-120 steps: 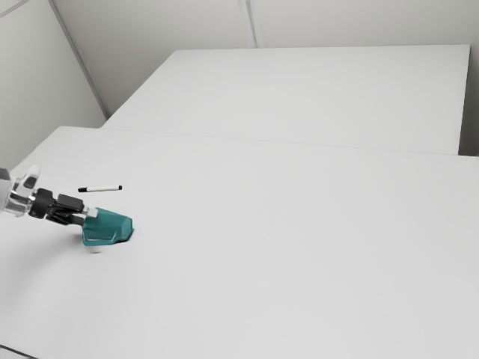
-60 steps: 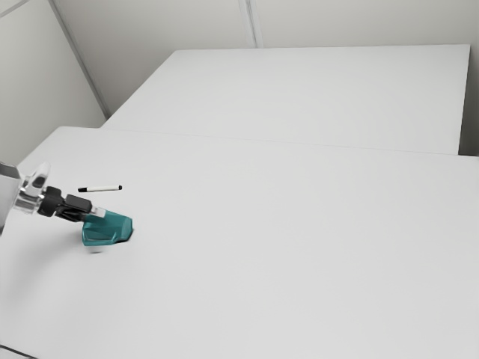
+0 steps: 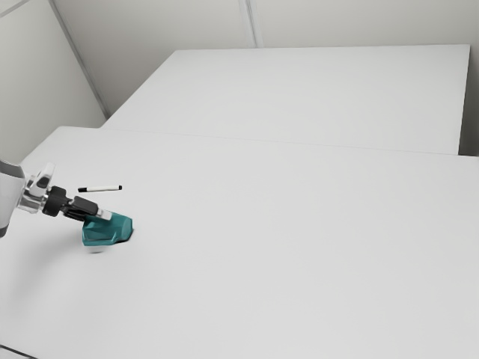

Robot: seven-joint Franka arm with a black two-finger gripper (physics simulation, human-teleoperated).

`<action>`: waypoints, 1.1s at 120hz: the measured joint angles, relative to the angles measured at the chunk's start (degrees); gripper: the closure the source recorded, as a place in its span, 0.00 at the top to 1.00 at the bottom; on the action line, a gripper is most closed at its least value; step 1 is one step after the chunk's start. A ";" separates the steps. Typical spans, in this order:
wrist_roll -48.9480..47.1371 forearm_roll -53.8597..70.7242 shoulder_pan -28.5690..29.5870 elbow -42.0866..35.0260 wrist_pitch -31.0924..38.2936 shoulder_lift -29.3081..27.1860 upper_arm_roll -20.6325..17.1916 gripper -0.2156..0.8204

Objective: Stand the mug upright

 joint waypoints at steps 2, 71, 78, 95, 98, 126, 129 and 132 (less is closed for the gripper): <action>0.03 0.00 0.00 0.02 -0.02 -0.01 0.00 0.50; 0.57 0.09 -0.79 -0.51 -0.18 -2.13 -0.38 0.13; 0.57 0.12 -0.92 -0.53 -0.09 -2.76 -0.42 0.11; 0.48 0.11 -1.63 -0.82 -0.08 -5.02 -0.62 0.08; 0.43 0.12 -1.82 -0.97 -0.08 -5.47 -0.64 0.07; -1.78 4.05 -6.60 -1.87 0.48 -12.58 -0.42 0.05; -2.26 5.05 -7.23 -1.86 0.54 -13.51 -0.40 0.05; -2.73 5.99 -7.86 -1.86 0.60 -14.44 -0.38 0.05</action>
